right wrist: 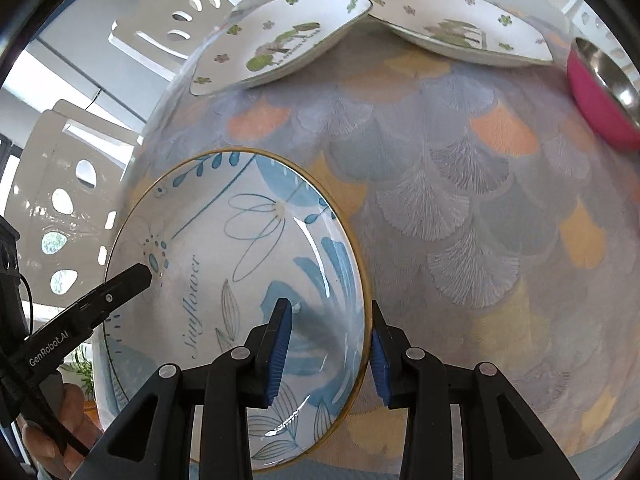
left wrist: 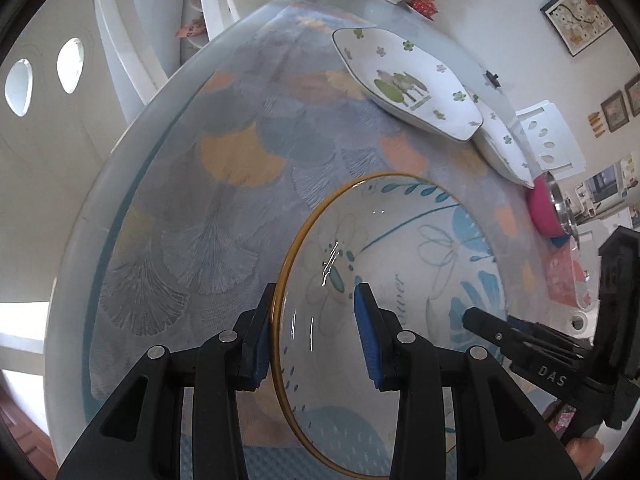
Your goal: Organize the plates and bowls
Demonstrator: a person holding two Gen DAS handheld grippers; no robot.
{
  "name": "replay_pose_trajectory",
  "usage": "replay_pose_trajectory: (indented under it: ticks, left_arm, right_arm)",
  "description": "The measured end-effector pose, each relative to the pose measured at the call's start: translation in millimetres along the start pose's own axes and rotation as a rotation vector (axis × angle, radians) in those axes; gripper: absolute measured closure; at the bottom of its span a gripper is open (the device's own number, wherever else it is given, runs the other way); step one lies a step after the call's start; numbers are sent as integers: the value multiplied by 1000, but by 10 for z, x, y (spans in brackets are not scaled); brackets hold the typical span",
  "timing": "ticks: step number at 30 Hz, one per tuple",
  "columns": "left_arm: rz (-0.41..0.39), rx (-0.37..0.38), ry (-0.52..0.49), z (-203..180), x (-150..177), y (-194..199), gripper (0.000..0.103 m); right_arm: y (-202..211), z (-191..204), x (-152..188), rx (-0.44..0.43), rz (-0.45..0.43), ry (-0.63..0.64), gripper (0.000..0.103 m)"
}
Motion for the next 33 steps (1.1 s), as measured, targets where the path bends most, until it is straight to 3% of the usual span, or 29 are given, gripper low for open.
replay_pose_trajectory:
  ticks: [4, 7, 9, 12, 16, 19, 21, 28, 33]
  left_arm:
    - [-4, -6, -1, 6, 34, -6, 70]
    - [-26, -51, -39, 11, 23, 125, 70]
    - [-42, -76, -60, 31, 26, 253, 70]
    - [-98, -60, -56, 16, -11, 563, 70]
    - [-215, -7, -88, -182, -133, 1054, 64]
    - [-291, 37, -135, -387, -254, 1369, 53]
    - [-328, 59, -159, -515, -317, 1536, 42]
    - [-437, 116, -224, -962, -373, 2090, 22]
    - [-461, 145, -172, -1136, -292, 2259, 22]
  right_arm:
    - [0, 48, 21, 27, -38, 33, 67]
    - [43, -22, 36, 84, -55, 61, 67]
    - [160, -115, 37, 125, -85, 76, 61]
    - [443, -265, 21, 151, -135, 59, 58]
    - [1053, -286, -17, 194, -281, 72, 51]
    - [1504, -223, -25, 181, -383, 57, 41]
    - [1743, -164, -13, 154, -436, 34, 26]
    - [2256, -13, 105, 86, -542, 17, 25]
    - [2421, -37, 253, -3, -537, 20, 25]
Point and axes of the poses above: each gripper's, at about its wrist camera, not at the fingertips, and y roughly against the way its jaws point, z to its left, x to its underside, the point moved 5 cm from there along -y, roughly the way its jaws point, and after that the axes turned 10 degrees about -y, right-handed, at the moved point
